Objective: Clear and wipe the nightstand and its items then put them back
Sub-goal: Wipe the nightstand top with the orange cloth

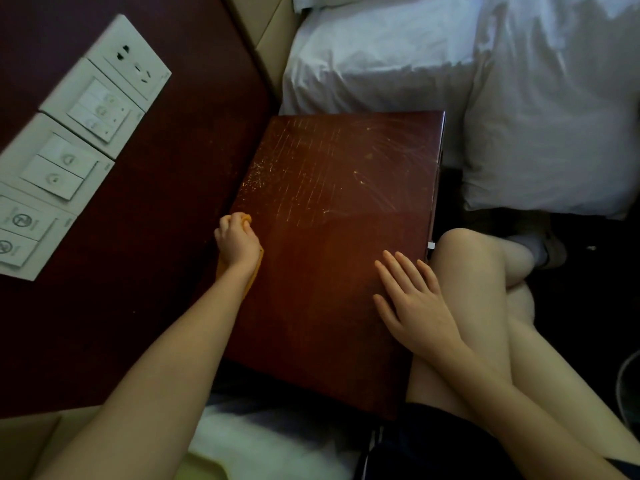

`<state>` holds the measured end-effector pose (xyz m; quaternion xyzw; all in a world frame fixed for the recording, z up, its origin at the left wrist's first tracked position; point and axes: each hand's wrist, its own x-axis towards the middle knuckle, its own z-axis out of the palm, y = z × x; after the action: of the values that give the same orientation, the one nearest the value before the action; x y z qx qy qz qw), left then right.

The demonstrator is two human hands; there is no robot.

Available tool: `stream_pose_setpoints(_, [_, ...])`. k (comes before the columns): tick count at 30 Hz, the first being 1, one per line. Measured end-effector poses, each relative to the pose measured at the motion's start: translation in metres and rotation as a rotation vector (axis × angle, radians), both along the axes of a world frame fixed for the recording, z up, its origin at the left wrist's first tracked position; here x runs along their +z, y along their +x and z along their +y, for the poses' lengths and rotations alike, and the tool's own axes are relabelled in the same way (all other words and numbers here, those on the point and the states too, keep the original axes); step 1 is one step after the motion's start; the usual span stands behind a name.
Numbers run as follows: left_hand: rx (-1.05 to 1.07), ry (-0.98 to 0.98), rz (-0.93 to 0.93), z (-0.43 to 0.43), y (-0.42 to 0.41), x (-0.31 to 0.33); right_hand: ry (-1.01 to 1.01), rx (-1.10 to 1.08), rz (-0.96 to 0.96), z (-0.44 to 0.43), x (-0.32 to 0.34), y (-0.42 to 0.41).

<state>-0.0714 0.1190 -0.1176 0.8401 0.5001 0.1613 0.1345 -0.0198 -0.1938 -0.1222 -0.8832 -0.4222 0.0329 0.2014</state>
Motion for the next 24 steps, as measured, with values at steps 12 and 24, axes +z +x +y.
stream_pose_setpoints(12, [-0.554, 0.010, 0.091, -0.006, -0.026, 0.001, 0.015, -0.001, 0.001, -0.001, 0.001, 0.000])
stream_pose_setpoints(24, [-0.348, 0.001, 0.043, -0.038, 0.013, -0.002, 0.016, -0.013, 0.008, -0.002, 0.001, -0.002])
